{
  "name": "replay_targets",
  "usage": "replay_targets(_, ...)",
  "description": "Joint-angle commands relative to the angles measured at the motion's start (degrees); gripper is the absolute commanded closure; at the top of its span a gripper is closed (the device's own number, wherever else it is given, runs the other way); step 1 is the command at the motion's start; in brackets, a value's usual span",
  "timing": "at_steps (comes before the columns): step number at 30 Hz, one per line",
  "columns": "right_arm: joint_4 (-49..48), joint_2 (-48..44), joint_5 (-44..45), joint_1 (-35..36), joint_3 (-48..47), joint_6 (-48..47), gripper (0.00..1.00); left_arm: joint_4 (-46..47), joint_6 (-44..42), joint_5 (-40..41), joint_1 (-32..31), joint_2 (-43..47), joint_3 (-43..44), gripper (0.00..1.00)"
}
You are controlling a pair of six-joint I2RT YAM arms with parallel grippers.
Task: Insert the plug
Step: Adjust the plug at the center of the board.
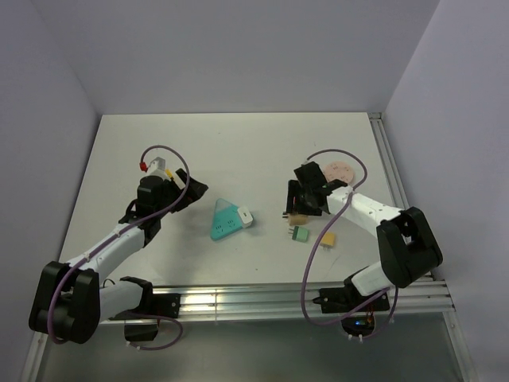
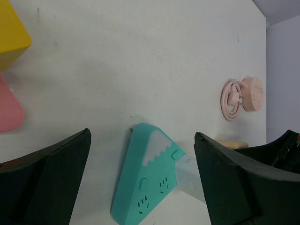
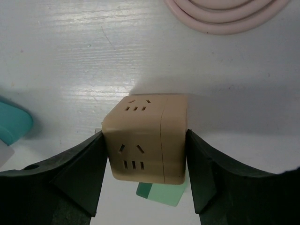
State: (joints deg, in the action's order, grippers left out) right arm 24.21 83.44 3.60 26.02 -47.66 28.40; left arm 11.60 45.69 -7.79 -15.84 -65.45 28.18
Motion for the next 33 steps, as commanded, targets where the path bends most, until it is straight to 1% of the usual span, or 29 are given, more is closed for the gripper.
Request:
replay_targets(1, -0.83, -0.73, 0.80, 0.43, -1.91, -1.07, 0.42, 1.85, -1.22, 0.23, 0.10, 0.15, 0.38, 0.03)
replay_targets(7, -4.78, -3.99, -1.57, 0.52, -0.42, -0.02, 0.46, 1.59, -0.78, -0.56, 0.10, -0.29, 1.08, 0.03)
replay_targets(8, -4.87, -3.99, -1.49, 0.87, -0.59, 0.16, 0.49, 1.41, -0.69, -0.56, 0.10, -0.29, 1.26, 0.03)
replay_targets(14, -5.49, -5.66, -0.17, 3.94, -0.68, 0.78, 0.49, 0.54, -0.52, -0.56, 0.10, 0.76, 1.26, 0.04)
replay_targets(17, -3.65, -3.03, 1.14, 4.04, -2.43, 1.13, 0.49, 0.45, -0.52, -0.38, 0.10, 1.38, 0.91, 0.04)
replay_targets(24, -3.55, 0.49, 1.76, 4.04, -5.15, 2.18, 0.49, -0.61, -0.60, -0.29, 0.10, 1.55, 1.17, 0.04)
replay_targets(29, -0.74, 4.71, 3.17, 4.04, -8.15, 2.80, 0.49, -0.96, -0.60, -0.03, 0.10, 2.08, 1.26, 0.05)
replay_targets(32, -0.39, 5.24, 3.35, 4.04, -8.33, 3.15, 0.46, -0.96, -0.60, -0.03, 0.10, 2.08, 1.08, 0.05)
replay_targets(33, -0.39, 5.33, 3.35, 3.95, -8.33, 3.06, 0.40, -0.96, -0.60, -0.20, 0.10, 2.08, 1.08, 0.05)
